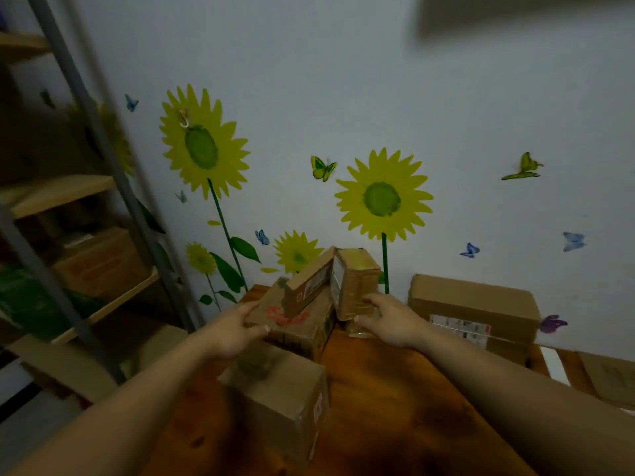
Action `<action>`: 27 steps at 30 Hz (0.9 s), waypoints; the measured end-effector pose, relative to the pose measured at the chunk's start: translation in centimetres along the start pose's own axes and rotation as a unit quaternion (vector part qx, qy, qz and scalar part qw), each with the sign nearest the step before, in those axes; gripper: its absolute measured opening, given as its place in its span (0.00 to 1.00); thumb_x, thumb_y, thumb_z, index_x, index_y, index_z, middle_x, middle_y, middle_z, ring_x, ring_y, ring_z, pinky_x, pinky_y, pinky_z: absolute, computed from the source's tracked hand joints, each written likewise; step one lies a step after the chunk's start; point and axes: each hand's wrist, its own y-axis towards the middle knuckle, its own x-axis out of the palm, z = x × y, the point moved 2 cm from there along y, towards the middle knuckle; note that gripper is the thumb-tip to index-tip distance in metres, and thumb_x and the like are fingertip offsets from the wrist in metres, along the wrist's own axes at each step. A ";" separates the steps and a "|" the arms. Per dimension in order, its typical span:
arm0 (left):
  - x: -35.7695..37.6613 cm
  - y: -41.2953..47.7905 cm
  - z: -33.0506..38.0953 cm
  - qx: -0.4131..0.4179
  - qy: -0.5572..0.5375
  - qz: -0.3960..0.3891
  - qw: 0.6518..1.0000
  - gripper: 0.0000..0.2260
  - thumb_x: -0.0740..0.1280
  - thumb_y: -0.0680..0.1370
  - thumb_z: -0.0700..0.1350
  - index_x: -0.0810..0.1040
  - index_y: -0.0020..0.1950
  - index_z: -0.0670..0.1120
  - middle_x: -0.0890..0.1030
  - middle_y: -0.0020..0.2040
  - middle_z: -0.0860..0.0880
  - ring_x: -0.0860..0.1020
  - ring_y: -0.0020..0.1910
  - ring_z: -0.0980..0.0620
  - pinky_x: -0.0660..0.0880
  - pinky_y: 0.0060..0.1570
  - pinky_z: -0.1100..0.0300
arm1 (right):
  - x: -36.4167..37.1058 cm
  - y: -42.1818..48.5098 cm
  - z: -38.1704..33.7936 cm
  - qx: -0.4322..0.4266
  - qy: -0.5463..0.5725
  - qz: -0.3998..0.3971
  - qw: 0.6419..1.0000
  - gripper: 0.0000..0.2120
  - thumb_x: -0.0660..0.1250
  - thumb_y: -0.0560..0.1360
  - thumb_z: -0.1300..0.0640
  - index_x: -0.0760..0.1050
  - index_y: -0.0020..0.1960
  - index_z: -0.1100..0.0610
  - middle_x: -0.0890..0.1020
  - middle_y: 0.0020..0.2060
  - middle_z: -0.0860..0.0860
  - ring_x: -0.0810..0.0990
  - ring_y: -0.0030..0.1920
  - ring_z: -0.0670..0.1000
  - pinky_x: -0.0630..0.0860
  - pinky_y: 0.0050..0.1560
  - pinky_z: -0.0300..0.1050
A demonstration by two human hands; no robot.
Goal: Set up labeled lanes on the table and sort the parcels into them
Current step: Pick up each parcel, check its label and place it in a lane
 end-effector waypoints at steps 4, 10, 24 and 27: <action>-0.7 6.9 0.9 0.022 -0.005 -0.004 1.000 0.22 0.65 0.78 0.49 0.67 0.71 0.50 0.75 0.64 0.50 0.75 0.57 0.53 0.73 0.57 0.57 | 1.2 5.8 -0.8 0.023 0.023 -0.014 0.999 0.31 0.61 0.77 0.40 0.59 0.76 0.50 0.62 0.73 0.54 0.64 0.71 0.56 0.64 0.70 0.50; 1.1 16.5 1.7 0.064 0.035 0.013 0.997 0.25 0.68 0.76 0.48 0.66 0.71 0.48 0.73 0.66 0.47 0.75 0.59 0.48 0.74 0.54 0.57 | 3.1 11.0 -2.1 0.050 0.054 -0.020 0.997 0.26 0.62 0.79 0.45 0.62 0.74 0.53 0.69 0.69 0.54 0.73 0.58 0.51 0.73 0.58 0.46; -0.7 23.9 -3.6 0.033 -0.093 0.076 0.992 0.11 0.64 0.78 0.43 0.71 0.59 0.42 0.78 0.50 0.45 0.75 0.44 0.47 0.71 0.39 0.58 | 6.2 13.7 -5.6 0.106 0.118 0.048 0.986 0.20 0.63 0.79 0.51 0.67 0.70 0.52 0.75 0.65 0.50 0.73 0.49 0.43 0.68 0.40 0.31; -4.3 21.7 -4.3 0.015 -0.326 0.023 0.945 0.08 0.63 0.79 0.39 0.72 0.58 0.44 0.80 0.48 0.46 0.79 0.44 0.49 0.76 0.43 0.56 | 6.7 14.4 -8.5 0.119 0.166 0.089 0.975 0.29 0.63 0.78 0.47 0.59 0.75 0.54 0.69 0.71 0.52 0.73 0.63 0.50 0.72 0.55 0.37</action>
